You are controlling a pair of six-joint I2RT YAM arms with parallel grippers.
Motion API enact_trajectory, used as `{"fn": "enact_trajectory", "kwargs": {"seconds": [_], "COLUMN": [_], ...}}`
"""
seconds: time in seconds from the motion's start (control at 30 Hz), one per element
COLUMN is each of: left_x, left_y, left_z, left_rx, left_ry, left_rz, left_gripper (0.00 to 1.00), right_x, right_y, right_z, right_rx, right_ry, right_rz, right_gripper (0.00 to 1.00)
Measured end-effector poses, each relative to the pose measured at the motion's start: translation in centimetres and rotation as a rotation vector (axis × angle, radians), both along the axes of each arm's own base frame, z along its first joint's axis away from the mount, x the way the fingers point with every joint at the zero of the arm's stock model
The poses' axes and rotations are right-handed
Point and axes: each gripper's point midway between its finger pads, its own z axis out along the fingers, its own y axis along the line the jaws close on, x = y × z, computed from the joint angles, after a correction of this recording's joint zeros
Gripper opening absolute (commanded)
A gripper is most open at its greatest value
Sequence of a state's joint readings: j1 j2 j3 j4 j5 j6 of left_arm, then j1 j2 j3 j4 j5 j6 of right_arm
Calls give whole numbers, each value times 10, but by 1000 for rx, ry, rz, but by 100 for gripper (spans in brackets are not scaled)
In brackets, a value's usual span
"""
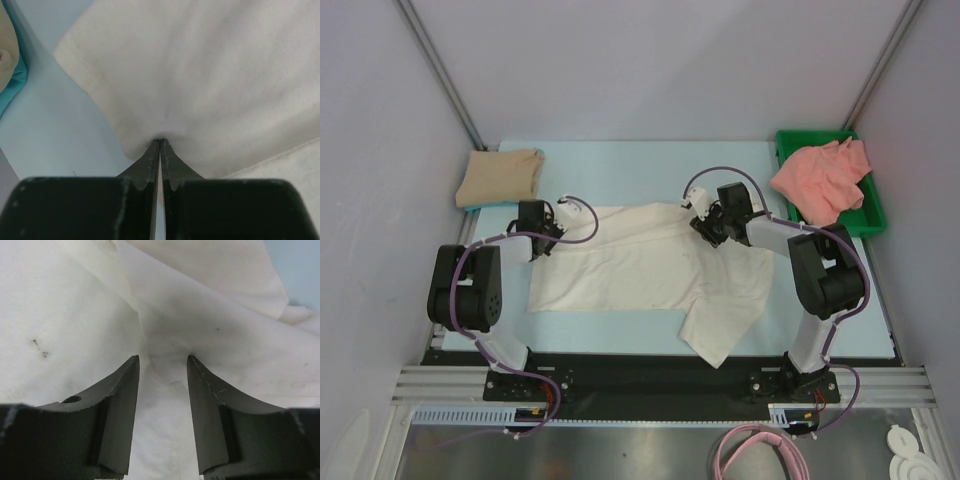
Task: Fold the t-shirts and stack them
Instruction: Fold the tshirt
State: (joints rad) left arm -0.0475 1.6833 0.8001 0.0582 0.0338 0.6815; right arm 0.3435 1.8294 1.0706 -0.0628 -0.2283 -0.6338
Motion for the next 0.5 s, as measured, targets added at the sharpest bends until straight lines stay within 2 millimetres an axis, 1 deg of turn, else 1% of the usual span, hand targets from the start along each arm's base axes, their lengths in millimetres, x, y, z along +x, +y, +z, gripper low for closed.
{"fn": "enact_trajectory", "kwargs": {"seconds": [0.03,0.13,0.17,0.23,0.27,0.4,0.5], "left_x": [0,0,0,0,0,0,0], "left_y": [0,0,0,0,0,0,0], "left_z": [0,0,0,0,0,0,0], "left_rx": [0,0,0,0,0,0,0], "left_ry": [0,0,0,0,0,0,0], "left_rz": [0,0,0,0,0,1,0], "left_gripper": [7,7,7,7,7,7,7], "right_x": [-1,0,0,1,1,4,4], "right_y": [1,1,0,-1,-2,-6,-8], "right_z": [0,0,0,0,0,0,0], "right_rx": [-5,-15,-19,-28,-32,-45,-55], "right_ry": [-1,-7,-8,-13,-14,-29,-36], "right_rz": [2,5,1,-3,-8,-23,-31], "right_gripper": [47,38,29,21,15,4,0]}}
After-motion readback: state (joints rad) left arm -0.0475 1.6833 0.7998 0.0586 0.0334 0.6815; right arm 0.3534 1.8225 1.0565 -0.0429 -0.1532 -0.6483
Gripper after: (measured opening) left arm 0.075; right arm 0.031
